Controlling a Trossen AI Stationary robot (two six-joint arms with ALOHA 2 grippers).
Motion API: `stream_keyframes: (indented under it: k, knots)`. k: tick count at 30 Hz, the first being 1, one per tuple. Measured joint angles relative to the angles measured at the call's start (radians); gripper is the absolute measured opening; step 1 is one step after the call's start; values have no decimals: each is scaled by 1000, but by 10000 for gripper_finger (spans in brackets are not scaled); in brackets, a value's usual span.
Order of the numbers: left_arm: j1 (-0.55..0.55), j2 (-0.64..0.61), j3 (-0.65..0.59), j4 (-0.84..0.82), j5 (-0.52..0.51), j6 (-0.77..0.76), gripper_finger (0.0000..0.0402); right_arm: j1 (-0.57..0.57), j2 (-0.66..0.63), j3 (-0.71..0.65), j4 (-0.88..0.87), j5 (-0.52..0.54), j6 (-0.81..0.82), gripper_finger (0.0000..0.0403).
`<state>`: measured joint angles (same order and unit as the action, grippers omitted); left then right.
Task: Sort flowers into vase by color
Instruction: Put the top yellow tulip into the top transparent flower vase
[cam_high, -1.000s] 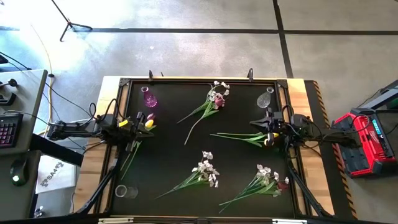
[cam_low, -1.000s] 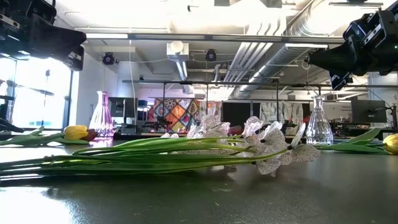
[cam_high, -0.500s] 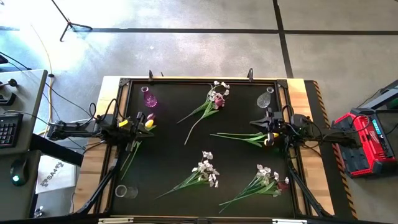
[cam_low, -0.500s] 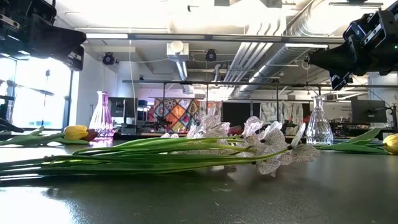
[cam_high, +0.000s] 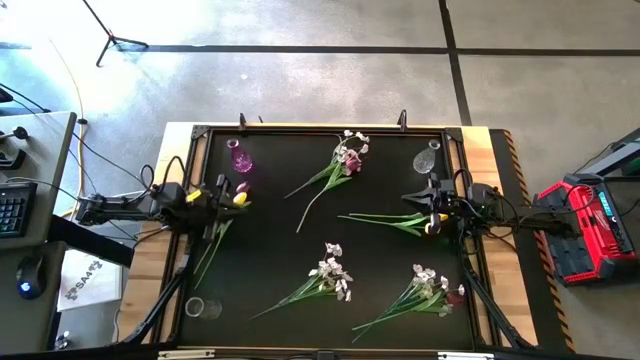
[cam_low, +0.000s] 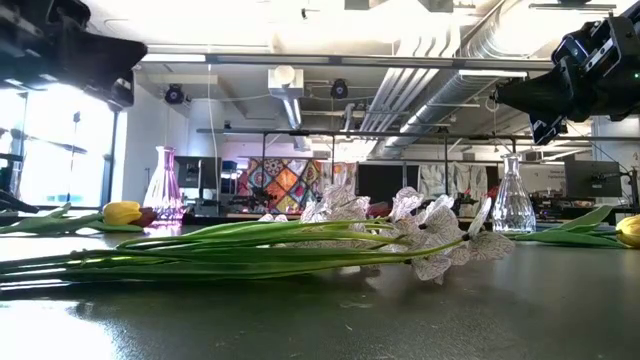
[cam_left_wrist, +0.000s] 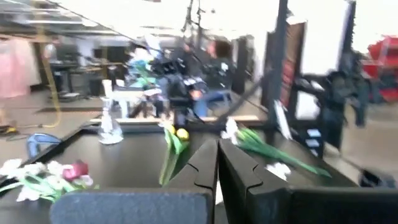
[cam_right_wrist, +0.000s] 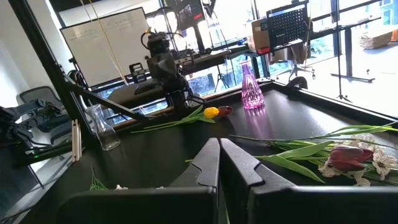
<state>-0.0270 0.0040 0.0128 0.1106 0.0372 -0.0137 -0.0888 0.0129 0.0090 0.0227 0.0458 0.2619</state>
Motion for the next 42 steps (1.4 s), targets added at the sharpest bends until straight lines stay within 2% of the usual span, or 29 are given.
stream_keyframes:
  k: [10, 15, 21, 22, 26, 28, 33, 36, 42]
  knots:
    - [0, 0, 0, 15, -27, -250, 0, 0, 0, 0, 0, 0, 0, 0]
    - [0, 0, 0, 22, -27, -540, 0, 0, 0, 0, 0, 0, 0, 0]
    - [0, 0, 0, 38, -54, -724, 0, 0, 0, 0, 48, 26, 20, 0]
    - [-1, 0, 0, 40, -81, -744, 0, 0, 0, 0, 70, 51, 69, 0]
    - [0, 4, 0, 48, -257, -827, 0, 0, 1, 1, 112, 241, 552, 0]
    - [0, 19, 0, 48, -322, -877, 0, -1, 2, 1, 109, 303, 693, 0]
    - [0, 116, 0, 95, -302, -911, 4, 6, 2, 1, 205, 289, 854, 0]
    - [0, 217, 8, 167, -271, -913, 18, 21, 2, 1, 318, 284, 863, 0]
    - [0, 483, 187, 196, -235, -743, 54, 48, 12, 2, 462, 307, 836, 0]
